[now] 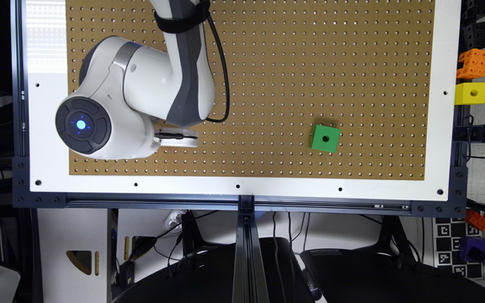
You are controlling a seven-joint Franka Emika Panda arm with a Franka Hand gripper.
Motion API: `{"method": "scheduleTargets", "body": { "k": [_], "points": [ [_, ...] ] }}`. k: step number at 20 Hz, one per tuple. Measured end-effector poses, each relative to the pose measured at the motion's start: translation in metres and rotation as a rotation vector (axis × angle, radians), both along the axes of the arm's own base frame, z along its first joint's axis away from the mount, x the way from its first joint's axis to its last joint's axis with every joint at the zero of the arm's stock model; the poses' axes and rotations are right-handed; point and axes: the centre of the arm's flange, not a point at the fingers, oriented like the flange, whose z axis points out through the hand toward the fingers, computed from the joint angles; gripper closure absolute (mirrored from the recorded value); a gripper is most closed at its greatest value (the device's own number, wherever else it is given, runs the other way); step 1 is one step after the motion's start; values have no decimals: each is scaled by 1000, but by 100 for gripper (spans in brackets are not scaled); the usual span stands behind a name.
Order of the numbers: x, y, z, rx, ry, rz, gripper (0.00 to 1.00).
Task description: Pick up pink block.
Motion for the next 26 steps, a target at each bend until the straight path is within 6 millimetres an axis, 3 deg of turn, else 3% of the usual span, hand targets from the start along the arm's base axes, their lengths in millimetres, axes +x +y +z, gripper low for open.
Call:
{"method": "scheduleTargets", "body": {
  "k": [9,18,26],
  "points": [
    [1,0,9,0,0,0,100],
    [1,0,79,0,8,0,100],
    [0,0,109,-2,3,0,100]
  ]
}}
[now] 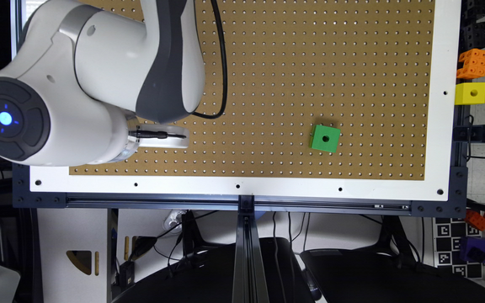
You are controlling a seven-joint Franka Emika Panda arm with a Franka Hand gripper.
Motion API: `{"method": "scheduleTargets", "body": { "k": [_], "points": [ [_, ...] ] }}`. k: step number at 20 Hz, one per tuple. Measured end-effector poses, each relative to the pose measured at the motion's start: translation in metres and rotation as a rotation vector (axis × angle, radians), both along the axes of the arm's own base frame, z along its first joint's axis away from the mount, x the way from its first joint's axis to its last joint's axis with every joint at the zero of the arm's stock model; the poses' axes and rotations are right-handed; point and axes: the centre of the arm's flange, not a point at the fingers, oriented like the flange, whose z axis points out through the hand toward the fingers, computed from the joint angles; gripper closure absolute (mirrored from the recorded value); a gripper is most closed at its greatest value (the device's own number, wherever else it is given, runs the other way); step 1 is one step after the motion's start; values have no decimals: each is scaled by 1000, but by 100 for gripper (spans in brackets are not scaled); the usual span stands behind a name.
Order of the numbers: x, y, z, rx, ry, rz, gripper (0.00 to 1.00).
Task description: Pick up pink block.
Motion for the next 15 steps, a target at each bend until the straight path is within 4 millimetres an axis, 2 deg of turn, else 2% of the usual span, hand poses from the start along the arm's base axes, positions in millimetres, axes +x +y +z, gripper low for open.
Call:
{"method": "scheduleTargets", "body": {
  "k": [7,15],
  "points": [
    [-3,1,30,-2,-4,0,100],
    [-3,1,31,-2,-3,0,100]
  ]
}}
